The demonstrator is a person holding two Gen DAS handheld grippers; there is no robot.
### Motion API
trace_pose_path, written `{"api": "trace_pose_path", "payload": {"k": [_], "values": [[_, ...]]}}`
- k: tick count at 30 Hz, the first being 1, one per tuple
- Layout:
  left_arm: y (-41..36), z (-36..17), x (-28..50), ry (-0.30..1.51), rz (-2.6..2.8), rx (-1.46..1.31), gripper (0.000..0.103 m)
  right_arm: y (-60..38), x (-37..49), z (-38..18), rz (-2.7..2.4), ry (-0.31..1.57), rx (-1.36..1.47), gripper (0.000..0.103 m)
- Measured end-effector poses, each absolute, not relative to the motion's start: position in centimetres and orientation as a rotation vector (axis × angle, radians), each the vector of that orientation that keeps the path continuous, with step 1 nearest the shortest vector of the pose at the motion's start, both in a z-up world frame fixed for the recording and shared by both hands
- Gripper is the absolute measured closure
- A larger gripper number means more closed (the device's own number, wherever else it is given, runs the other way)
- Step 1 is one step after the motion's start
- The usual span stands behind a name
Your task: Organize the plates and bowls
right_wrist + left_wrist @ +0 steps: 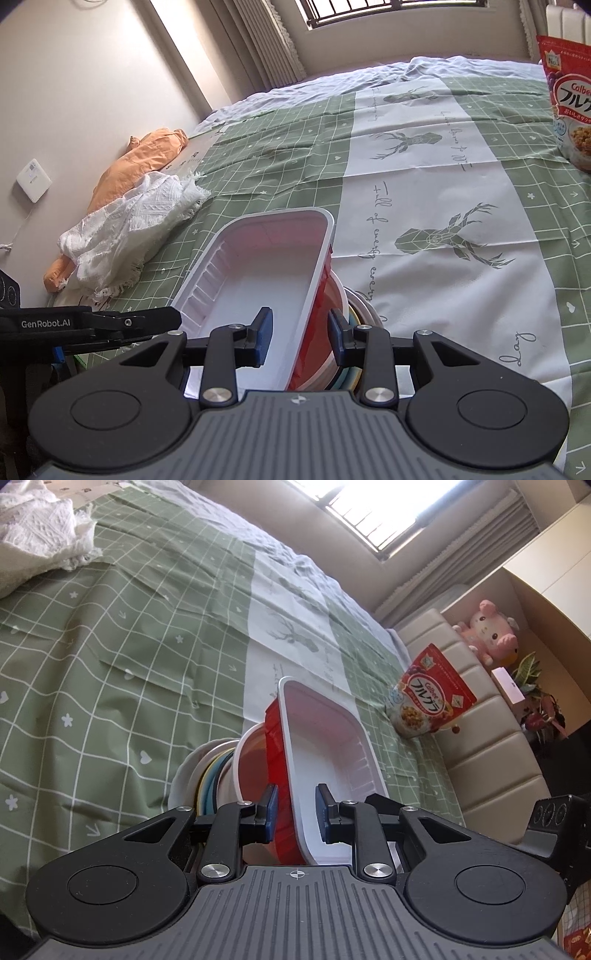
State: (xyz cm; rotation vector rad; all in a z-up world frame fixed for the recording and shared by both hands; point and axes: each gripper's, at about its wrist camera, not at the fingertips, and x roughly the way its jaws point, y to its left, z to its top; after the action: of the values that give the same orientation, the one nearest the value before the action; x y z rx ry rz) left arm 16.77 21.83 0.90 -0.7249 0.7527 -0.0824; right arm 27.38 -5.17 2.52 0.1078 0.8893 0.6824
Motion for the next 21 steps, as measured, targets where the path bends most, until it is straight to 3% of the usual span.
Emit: {"api": "trace_pose_path", "payload": {"k": [12,17,21], "values": [[17.7,3.1,9.7,0.601,0.045,-0.517,0.079,-9.8,20.5,4.5,0.629,0.732,0.175,0.070],[13.4,1.1,5.5,0.570,0.048,-0.381,0.080,-11.1,14.8,2.3,0.625,0.735,0.191,0.060],[10.1,-0.7,2.0,0.594,0.020,-0.338,0.087,-11.8,10.8,0.0,0.593,0.756,0.154,0.055]]}}
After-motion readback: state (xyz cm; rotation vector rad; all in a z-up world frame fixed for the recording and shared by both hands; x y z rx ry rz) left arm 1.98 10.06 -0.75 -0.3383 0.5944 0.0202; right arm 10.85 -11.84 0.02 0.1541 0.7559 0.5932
